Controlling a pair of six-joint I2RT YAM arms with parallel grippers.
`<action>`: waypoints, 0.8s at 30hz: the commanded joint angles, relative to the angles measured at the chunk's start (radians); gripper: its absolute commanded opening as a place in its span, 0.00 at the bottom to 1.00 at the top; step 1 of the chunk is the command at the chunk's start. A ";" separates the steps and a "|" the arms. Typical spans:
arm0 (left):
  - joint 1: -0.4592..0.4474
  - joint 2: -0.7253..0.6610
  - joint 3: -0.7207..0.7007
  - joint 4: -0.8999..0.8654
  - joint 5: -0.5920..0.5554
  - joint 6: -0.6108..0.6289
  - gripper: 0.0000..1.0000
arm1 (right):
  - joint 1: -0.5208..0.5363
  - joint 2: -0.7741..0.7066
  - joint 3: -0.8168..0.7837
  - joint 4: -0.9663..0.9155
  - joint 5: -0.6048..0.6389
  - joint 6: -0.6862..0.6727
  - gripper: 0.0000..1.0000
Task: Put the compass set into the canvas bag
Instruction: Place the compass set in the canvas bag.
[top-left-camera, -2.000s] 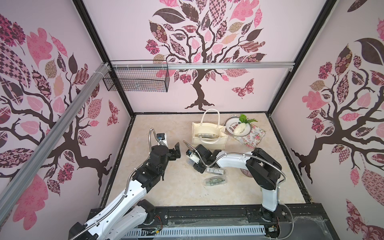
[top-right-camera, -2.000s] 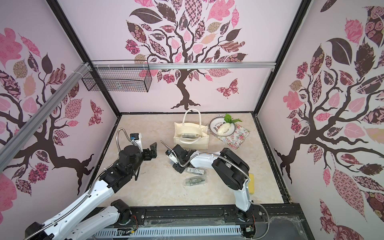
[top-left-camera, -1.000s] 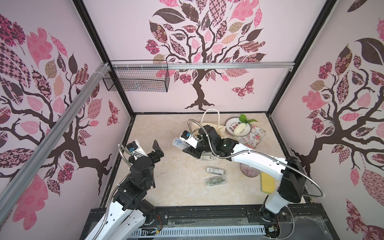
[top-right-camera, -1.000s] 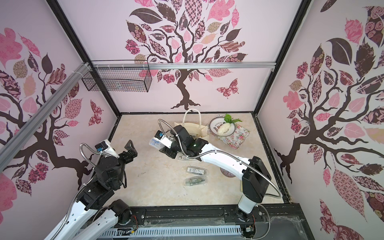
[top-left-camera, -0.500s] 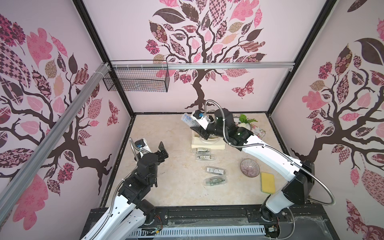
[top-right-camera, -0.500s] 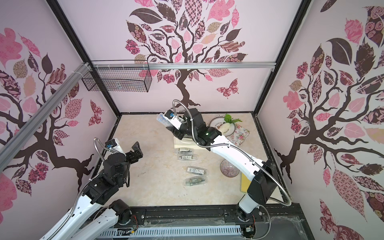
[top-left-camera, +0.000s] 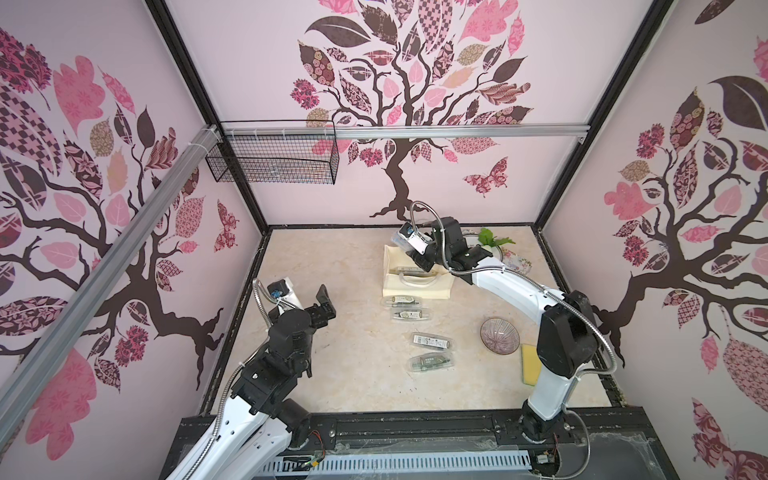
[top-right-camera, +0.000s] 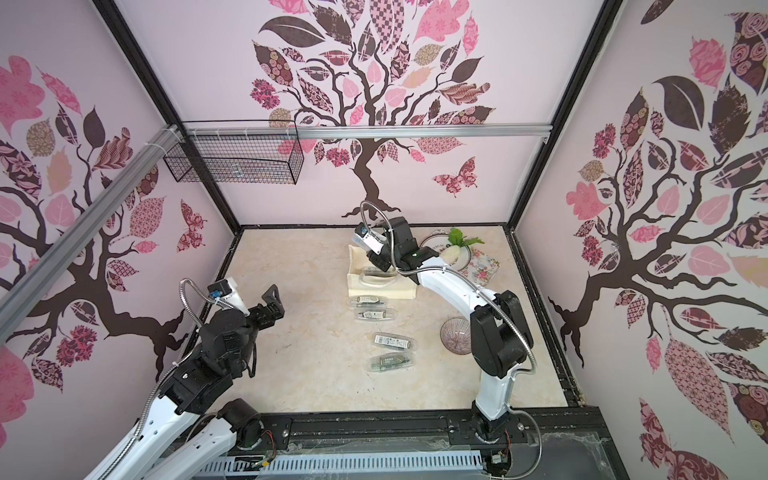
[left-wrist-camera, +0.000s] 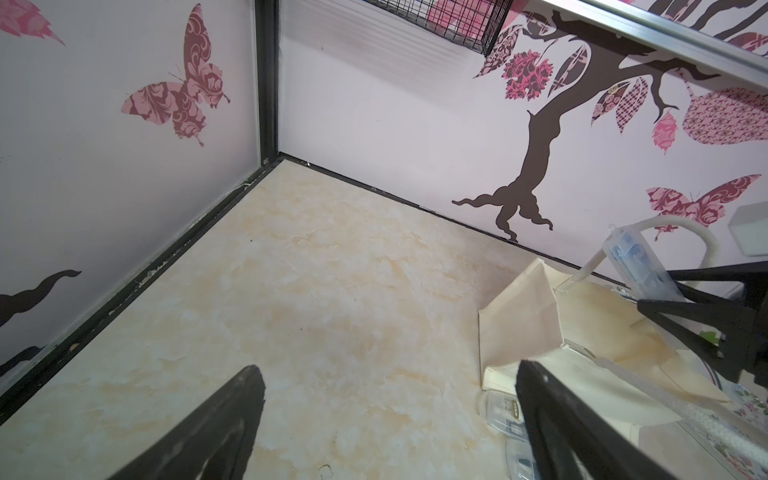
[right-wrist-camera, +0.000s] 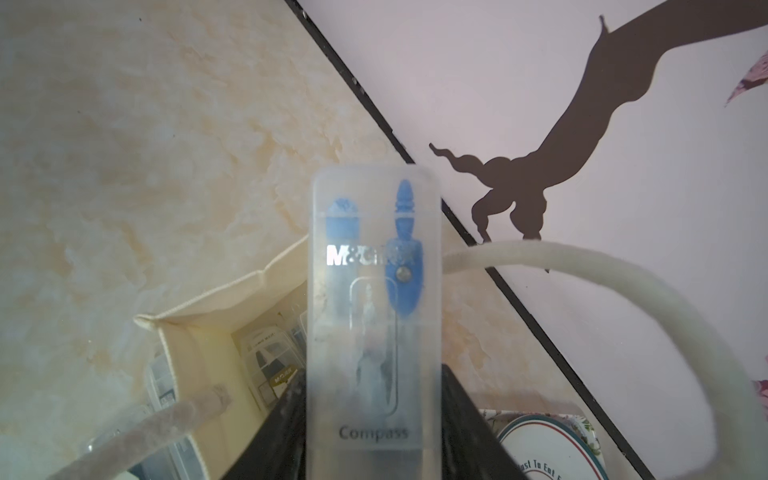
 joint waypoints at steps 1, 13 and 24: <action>0.002 0.015 0.000 -0.007 0.012 0.013 0.97 | -0.019 0.024 -0.015 -0.017 -0.040 -0.086 0.41; 0.003 0.050 0.006 0.031 0.059 0.012 0.97 | -0.024 0.110 -0.009 -0.091 -0.023 -0.199 0.42; 0.002 0.056 0.003 0.031 0.068 0.005 0.97 | -0.023 0.212 0.071 -0.135 0.035 -0.232 0.44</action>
